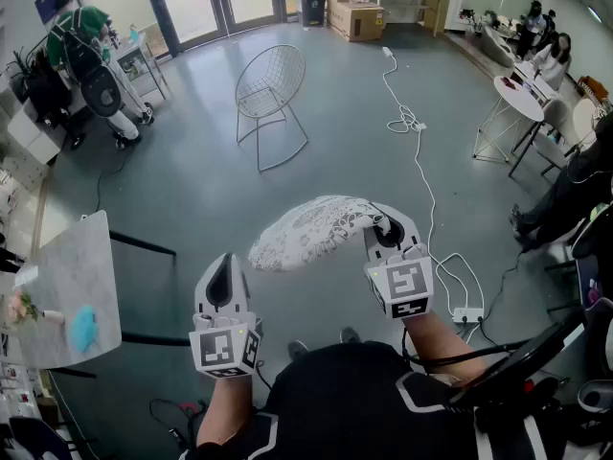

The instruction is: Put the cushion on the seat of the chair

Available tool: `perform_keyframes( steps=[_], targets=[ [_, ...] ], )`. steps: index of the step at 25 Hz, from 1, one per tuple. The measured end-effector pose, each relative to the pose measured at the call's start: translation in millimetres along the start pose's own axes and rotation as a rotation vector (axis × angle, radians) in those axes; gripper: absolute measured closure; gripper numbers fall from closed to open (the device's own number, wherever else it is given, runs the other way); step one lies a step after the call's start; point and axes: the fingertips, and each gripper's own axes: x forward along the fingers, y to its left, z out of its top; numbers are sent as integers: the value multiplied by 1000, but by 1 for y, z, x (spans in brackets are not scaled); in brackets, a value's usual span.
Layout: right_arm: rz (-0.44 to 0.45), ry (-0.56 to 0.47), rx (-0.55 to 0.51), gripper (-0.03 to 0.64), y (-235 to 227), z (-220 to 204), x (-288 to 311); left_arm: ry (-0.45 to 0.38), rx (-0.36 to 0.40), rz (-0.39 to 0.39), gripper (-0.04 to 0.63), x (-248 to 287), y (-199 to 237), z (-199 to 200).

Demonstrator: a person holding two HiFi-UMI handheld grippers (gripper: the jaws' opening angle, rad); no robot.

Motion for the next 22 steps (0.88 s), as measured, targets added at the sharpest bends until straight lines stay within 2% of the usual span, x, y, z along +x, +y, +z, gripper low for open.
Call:
perform_keyframes(
  steps=[5, 15, 22],
  targets=[
    [14, -4, 52, 598, -2, -1, -1, -8, -2, 13, 586, 0, -3, 3],
    [71, 18, 74, 598, 9, -7, 8, 13, 4, 43, 586, 0, 2, -7],
    [95, 83, 78, 597, 34, -20, 22, 60, 3, 43, 586, 1, 8, -26]
  ],
)
